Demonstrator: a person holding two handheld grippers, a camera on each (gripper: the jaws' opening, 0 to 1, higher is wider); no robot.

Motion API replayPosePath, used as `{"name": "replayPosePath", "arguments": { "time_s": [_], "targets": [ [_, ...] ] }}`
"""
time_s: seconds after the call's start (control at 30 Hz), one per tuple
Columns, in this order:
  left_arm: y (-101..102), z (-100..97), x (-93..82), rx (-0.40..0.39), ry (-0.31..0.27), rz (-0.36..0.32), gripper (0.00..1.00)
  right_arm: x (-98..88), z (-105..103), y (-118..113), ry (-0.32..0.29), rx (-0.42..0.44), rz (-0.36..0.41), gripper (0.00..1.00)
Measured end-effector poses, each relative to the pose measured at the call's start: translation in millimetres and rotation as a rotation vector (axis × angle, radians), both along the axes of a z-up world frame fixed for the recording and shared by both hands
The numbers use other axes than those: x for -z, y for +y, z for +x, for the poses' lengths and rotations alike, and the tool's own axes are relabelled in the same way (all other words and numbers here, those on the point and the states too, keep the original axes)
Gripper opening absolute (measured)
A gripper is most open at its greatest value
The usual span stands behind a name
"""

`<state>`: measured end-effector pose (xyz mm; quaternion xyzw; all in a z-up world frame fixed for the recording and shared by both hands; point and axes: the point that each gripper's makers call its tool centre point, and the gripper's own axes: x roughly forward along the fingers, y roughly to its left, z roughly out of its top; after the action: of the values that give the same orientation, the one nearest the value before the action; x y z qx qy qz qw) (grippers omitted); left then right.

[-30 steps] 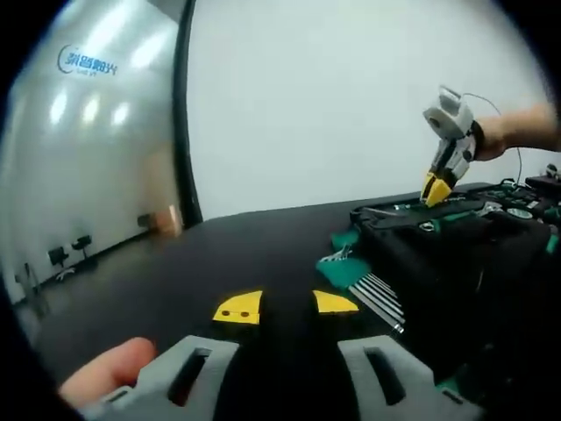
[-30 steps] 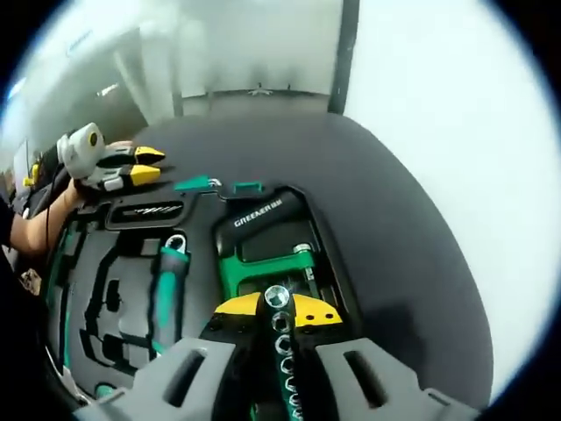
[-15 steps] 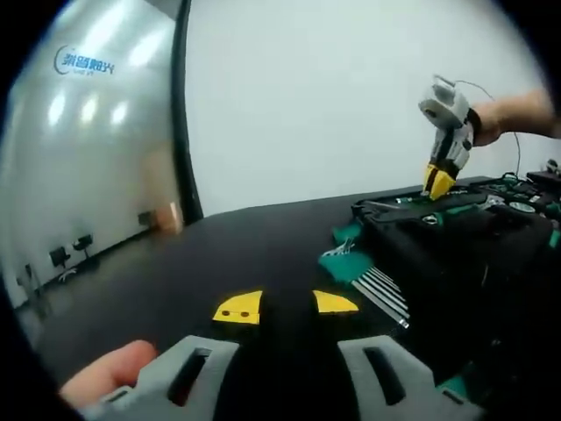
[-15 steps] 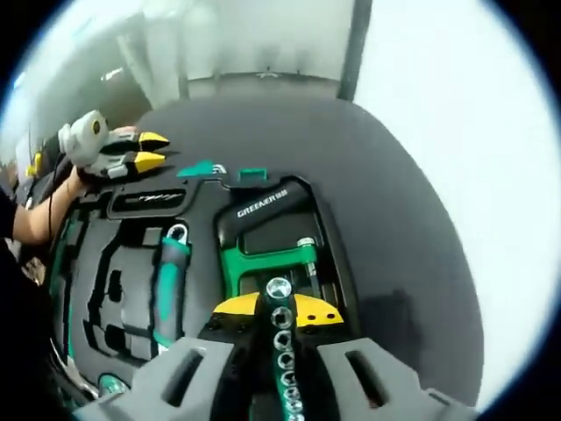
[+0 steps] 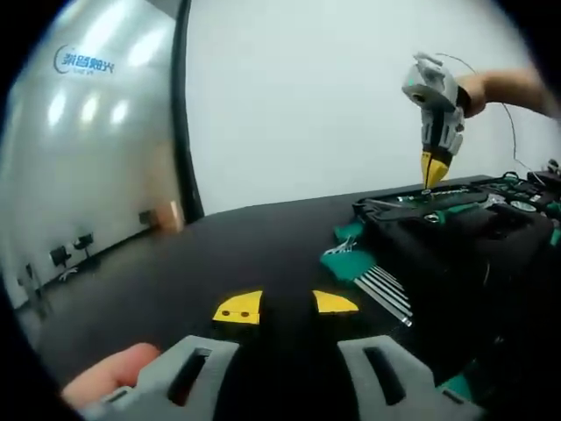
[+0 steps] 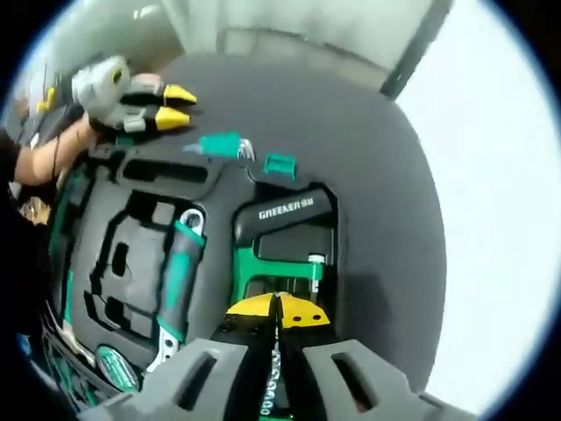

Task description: Pick up the tools and put them into their designated positions in the toolbox.

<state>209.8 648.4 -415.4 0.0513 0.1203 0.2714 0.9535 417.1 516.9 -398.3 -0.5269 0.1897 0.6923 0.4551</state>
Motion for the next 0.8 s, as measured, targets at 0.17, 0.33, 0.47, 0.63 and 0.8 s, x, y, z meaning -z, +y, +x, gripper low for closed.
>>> {"name": "replayPosePath", "arguments": {
  "time_s": [0.17, 0.33, 0.47, 0.63, 0.8],
  "targets": [
    [0, -0.4, -0.3, -0.001, -0.003, -0.001, 0.15, 0.1, 2, -2, -0.002, 0.022, -0.019, 0.0],
    [0, -0.1, -0.7, 0.002, -0.008, -0.003, 0.15, -10.8, 5, 4, 0.047, 0.065, 0.022, 0.0],
    [1, -0.2, -0.1, 0.0, -0.006, -0.006, 0.15, 0.1, 9, -3, -0.015, 0.031, -0.025, 0.0],
    [0, -1.2, 0.2, -0.003, -0.007, -0.008, 0.15, 3.7, 9, -1, -0.017, 0.034, -0.014, 0.0],
    [2, -0.2, 1.6, -0.003, 0.0, -0.01, 0.15, 4.9, 14, 1, -0.041, 0.037, -0.034, 0.0]
  ]
}}
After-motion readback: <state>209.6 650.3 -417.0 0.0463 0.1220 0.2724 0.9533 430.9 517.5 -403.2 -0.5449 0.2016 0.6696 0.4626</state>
